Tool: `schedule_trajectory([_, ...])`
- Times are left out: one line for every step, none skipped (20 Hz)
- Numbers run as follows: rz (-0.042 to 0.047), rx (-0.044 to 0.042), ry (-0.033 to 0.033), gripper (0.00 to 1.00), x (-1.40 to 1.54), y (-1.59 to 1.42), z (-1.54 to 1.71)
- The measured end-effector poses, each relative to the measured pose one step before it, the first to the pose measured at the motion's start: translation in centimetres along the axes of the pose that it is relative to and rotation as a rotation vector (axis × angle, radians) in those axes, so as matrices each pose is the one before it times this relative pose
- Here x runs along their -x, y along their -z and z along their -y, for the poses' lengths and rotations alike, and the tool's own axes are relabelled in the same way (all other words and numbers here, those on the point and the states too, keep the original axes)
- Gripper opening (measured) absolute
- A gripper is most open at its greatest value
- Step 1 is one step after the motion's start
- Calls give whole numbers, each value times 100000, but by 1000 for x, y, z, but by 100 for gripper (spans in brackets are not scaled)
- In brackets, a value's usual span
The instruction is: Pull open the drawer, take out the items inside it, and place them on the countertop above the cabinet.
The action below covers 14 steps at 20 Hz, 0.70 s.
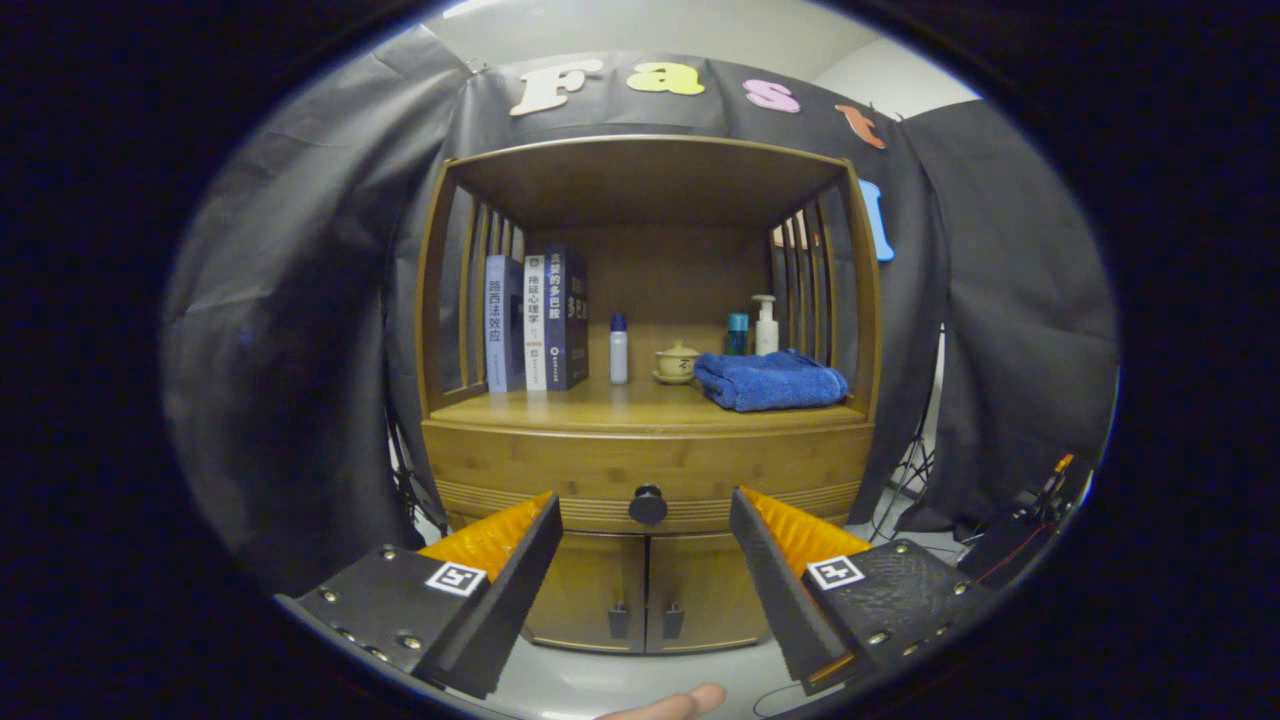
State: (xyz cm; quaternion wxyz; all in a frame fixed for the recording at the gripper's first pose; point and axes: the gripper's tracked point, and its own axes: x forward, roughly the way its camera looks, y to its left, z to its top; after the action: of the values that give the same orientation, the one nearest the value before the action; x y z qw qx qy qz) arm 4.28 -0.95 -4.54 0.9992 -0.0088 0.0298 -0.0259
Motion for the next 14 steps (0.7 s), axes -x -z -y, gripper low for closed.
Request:
schedule_trajectory([188, -458, 611, 100, -617, 149, 36])
schedule_trajectory([817, -716, 153, 100, -657, 70, 54])
schedule_trajectory([1210, -843, -255, 100, -858, -28, -151])
schedule_trajectory([1006, -782, -1262, 100, -1014, 145, -292])
schedule_trajectory([-37, -399, -2005, 100, -1096, 326, -422])
schedule_trajectory([-1562, -889, -584, 100, -1149, 720, -26])
schedule_trajectory([-1411, -631, 1566, 100, -782, 619, 378])
schedule_trajectory([-595, -854, 545, 100, -790, 426, 260])
schedule_trajectory([877, -797, 440, 100, -866, 131, -15])
schedule_trajectory([963, -583, 223, 100, -788, 172, 18])
schedule_trajectory([-143, 29, 507, 100, -803, 399, 114])
schedule_trajectory([-742, 335, 617, 100, -718, 624, 170])
schedule_trajectory([-1344, 350, -388, 100, -776, 614, -41])
schedule_trajectory([-729, 236, -332, 100, -754, 495, -141])
